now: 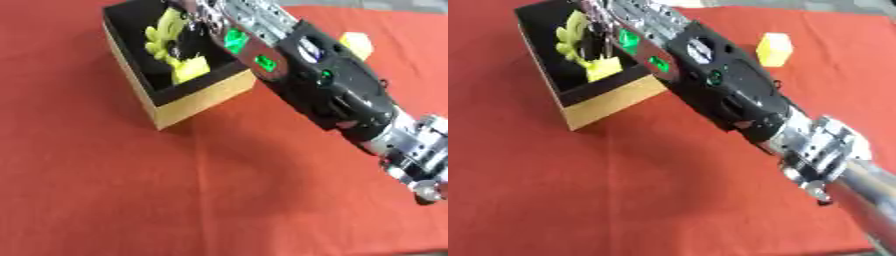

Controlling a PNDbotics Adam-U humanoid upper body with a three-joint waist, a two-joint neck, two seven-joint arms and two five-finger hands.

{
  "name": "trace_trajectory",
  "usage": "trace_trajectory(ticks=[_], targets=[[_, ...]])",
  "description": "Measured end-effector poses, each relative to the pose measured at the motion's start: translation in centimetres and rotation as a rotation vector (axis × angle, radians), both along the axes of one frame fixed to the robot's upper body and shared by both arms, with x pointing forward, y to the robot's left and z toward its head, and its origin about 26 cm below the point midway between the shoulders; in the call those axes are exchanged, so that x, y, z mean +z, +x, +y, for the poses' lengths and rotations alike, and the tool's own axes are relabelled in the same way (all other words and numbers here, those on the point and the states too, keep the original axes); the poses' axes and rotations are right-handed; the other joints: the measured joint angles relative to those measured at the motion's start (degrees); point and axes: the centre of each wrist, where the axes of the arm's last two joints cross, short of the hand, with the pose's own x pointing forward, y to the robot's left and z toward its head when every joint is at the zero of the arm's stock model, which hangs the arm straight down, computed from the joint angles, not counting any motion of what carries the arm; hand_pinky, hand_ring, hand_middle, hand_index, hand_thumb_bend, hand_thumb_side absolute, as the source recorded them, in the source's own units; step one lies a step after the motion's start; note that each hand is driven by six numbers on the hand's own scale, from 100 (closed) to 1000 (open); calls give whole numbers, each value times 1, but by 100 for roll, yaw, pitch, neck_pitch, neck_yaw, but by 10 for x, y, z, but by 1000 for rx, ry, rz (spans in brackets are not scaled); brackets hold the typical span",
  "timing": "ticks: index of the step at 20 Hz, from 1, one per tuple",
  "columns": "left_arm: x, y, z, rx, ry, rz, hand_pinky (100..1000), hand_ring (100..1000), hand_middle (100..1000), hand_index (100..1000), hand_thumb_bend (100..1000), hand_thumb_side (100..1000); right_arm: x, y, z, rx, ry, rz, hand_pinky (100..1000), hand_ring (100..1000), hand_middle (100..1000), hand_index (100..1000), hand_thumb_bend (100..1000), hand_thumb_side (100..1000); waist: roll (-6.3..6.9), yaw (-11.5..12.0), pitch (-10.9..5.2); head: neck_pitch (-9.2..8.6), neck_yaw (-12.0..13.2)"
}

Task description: Pick up objects on the table and place them in the box.

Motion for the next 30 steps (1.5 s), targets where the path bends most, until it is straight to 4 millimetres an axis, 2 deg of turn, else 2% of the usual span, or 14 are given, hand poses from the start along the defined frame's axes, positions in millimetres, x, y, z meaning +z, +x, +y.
trace_trajectory(ticks=[1,4,6,8,14,20,21,25,30], targets=[[0,0,0,0,0,0,476,596,689,582,100,570,0,0,0,5,0,9,776,783,744,818,308,322,0,-3,4,0,0],[0,0,0,0,0,0,476,596,689,582,100,570,-1,2,-1,15,-6,29,816,873,832,885,334,456,1,-19,5,0,0],[0,0,0,0,0,-1,476,596,687,582,100,570,-2,2,-1,18,-13,39,837,903,852,902,345,502,5,-35,5,0,0],[0,0,0,0,0,-1,476,596,686,582,100,570,-2,3,-2,22,-18,44,860,930,866,916,384,505,16,-40,5,1,1],[0,0,0,-1,0,-1,476,596,684,582,100,570,1,2,-1,16,-45,25,897,960,875,942,441,438,39,-87,3,3,3],[0,0,0,-1,0,0,476,596,684,581,100,569,9,-2,-3,28,-21,9,886,940,861,955,581,186,68,-131,-35,6,8],[0,0,0,-1,0,0,476,597,684,581,100,569,11,-3,-3,35,-12,6,883,935,857,953,555,188,68,-139,-37,6,9],[0,0,0,0,0,0,476,596,683,581,100,568,20,-12,-2,59,26,-27,880,926,848,949,556,166,74,-145,-54,6,11],[0,0,0,0,0,1,476,597,683,581,100,568,35,-24,-3,70,55,-96,871,909,828,942,488,211,95,-172,-70,9,32]])
